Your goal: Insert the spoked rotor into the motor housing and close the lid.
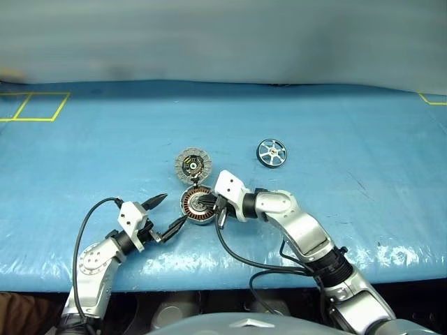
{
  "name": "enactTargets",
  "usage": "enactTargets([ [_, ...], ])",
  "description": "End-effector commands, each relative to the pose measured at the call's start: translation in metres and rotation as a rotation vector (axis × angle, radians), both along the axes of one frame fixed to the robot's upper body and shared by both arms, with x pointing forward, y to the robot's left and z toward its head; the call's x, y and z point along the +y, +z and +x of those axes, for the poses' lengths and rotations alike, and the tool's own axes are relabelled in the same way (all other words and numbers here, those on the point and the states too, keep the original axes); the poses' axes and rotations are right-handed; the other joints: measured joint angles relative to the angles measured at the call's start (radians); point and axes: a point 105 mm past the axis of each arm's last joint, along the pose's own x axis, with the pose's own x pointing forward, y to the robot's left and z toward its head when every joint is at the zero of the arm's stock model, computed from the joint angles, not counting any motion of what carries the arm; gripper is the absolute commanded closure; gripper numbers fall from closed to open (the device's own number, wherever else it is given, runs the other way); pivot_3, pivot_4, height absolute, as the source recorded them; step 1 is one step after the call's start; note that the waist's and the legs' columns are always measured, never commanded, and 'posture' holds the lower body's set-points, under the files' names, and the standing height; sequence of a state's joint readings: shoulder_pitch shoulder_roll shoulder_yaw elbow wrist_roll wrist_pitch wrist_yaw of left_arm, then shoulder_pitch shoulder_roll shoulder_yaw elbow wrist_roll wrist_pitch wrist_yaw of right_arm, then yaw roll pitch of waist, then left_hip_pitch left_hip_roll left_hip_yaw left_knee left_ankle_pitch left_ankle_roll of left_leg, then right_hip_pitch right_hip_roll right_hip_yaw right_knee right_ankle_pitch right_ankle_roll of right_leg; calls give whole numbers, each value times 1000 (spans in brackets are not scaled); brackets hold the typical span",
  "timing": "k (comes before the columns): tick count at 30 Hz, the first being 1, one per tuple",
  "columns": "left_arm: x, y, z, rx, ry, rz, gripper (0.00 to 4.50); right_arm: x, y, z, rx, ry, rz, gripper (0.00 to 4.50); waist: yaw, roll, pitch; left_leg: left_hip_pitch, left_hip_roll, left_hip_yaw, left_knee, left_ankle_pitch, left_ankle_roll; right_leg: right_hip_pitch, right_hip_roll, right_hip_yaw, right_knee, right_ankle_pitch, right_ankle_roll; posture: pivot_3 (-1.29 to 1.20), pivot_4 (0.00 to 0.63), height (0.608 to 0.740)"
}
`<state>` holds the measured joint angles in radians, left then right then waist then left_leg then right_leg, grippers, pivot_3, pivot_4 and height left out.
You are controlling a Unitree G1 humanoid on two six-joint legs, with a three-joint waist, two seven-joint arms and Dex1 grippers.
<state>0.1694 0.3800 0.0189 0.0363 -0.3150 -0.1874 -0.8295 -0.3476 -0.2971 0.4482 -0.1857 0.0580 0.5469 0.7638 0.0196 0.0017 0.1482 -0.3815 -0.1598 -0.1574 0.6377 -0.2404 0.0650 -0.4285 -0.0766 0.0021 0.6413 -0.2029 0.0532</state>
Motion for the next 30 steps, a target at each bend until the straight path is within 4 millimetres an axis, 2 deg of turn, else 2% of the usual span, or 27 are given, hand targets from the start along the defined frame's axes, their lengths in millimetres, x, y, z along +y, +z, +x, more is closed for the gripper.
enactTargets([
  [1, -2, 3, 0, -23, -8, -2, 0, 1, 12, 1, -52, 9, 13, 4480, 0, 0, 0, 0, 0, 0, 0, 0, 0, 0, 0, 0, 0, 0, 0, 0, 150, 740],
  [14, -11, 0, -1, -6, -46, -7, 0, -2, 0, -1, -30, 4, -30, 4480, 0, 0, 0, 0, 0, 0, 0, 0, 0, 0, 0, 0, 0, 0, 0, 0, 150, 740],
  [25, -11, -1, -2, 1, -55, -7, 0, -7, 14, 8, -67, -38, 2, 4480, 0, 0, 0, 0, 0, 0, 0, 0, 0, 0, 0, 0, 0, 0, 0, 0, 150, 740],
  [30, -10, -1, -1, 1, -52, -6, 0, -12, 13, 14, -71, -63, -7, 4480, 0, 0, 0, 0, 0, 0, 0, 0, 0, 0, 0, 0, 0, 0, 0, 0, 150, 740],
])
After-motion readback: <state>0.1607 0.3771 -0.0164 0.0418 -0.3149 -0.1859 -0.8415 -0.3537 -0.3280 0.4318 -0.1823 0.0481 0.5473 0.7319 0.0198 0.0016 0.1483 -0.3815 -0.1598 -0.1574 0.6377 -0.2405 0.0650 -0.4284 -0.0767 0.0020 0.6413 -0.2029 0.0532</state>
